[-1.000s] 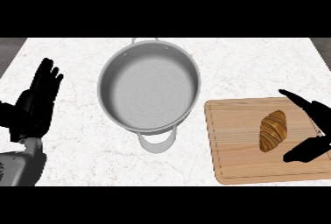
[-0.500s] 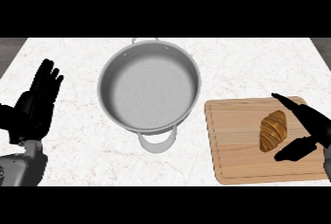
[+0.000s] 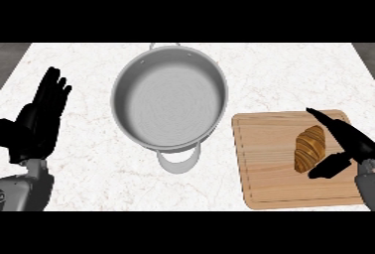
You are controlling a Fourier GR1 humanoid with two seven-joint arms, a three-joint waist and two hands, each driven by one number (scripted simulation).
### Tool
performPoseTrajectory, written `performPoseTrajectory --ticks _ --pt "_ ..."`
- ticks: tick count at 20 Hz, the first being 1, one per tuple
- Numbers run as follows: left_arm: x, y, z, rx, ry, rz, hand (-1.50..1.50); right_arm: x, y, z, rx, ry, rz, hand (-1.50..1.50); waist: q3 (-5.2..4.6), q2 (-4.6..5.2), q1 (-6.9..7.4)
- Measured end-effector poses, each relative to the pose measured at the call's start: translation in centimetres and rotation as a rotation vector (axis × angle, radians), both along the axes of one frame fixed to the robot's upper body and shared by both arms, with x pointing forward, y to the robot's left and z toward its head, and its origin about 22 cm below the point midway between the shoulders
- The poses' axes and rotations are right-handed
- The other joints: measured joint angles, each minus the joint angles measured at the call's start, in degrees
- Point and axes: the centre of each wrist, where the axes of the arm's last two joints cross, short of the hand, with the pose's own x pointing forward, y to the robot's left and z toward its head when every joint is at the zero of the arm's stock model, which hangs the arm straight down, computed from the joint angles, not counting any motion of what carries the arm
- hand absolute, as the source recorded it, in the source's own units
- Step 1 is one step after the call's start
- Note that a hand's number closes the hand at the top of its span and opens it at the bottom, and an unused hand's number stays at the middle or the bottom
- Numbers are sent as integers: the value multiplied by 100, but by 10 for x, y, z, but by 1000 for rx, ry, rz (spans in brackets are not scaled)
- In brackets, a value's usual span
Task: Pick the croissant from the cutting board and place it in the pot
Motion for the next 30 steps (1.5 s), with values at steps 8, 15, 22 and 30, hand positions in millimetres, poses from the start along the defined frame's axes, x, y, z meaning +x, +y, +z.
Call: performPoseTrajectory --ticks 8,15,22,30 --pt "-1 -6 1 -8 -1 -8 0 6 0 -9 -60 -47 129 150 -26 -18 -2" --pt "-1 -2 -3 -3 -1 -11 0 14 79 -14 -74 -68 249 150 -96 -66 50" --pt "8 -22 1 -3 -11 -99 0 2 245 2 -43 -125 493 150 -56 -2 667" --pt "17 -36 3 -3 -4 -145 0 -27 318 43 -30 -300 423 150 -18 -26 821"
